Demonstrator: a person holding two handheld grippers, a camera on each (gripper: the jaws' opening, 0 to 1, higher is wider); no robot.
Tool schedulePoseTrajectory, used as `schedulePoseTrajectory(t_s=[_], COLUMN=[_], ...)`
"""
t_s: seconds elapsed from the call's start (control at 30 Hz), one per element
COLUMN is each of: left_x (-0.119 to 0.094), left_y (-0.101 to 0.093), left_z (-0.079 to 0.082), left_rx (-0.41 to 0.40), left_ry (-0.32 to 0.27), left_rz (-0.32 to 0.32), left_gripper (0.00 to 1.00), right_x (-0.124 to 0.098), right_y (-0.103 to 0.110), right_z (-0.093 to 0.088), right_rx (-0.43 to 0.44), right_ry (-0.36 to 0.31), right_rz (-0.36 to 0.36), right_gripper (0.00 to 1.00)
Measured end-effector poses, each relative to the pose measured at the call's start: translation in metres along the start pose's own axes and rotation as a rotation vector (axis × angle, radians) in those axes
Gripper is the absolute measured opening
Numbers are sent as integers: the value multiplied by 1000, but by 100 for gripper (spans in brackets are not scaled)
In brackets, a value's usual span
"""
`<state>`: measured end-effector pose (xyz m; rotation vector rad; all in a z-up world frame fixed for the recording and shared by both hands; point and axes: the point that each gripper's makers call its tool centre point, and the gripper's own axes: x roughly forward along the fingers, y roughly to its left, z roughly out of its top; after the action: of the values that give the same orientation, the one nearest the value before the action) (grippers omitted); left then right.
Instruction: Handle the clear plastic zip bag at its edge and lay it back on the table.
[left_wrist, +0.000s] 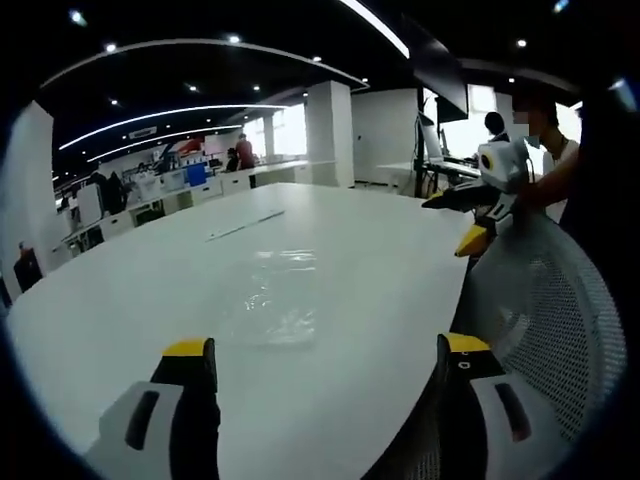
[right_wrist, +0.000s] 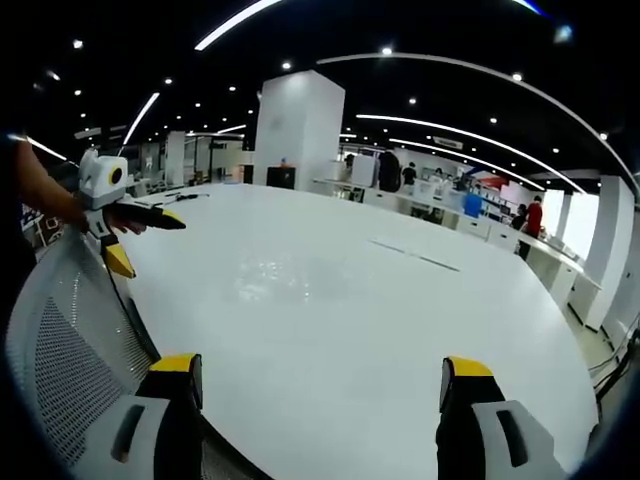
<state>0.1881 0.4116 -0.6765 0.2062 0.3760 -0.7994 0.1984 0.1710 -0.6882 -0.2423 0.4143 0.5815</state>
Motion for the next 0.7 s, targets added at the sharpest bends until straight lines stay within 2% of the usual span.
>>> schedulePoseTrajectory(t_s=[0.17, 0.27, 0.43, 0.7], left_x=[2, 2, 5, 12], left_y=[8, 24, 35, 44], left_z=[1, -9, -12, -11], left_rx=[41, 68, 109, 148], left_ry=[21, 36, 49, 65], left_rz=[-9, -16, -33, -53], left_gripper=[89, 87, 85, 83], right_x=[0, 0, 0, 0], right_y=[0, -1, -1, 2], right_z=[-1, -1, -2, -1], right_rx=[-2, -2, -5, -4], right_ry=[0, 1, 4, 6], right_rz=[1, 1, 5, 8], right_gripper=[100, 100, 99, 99])
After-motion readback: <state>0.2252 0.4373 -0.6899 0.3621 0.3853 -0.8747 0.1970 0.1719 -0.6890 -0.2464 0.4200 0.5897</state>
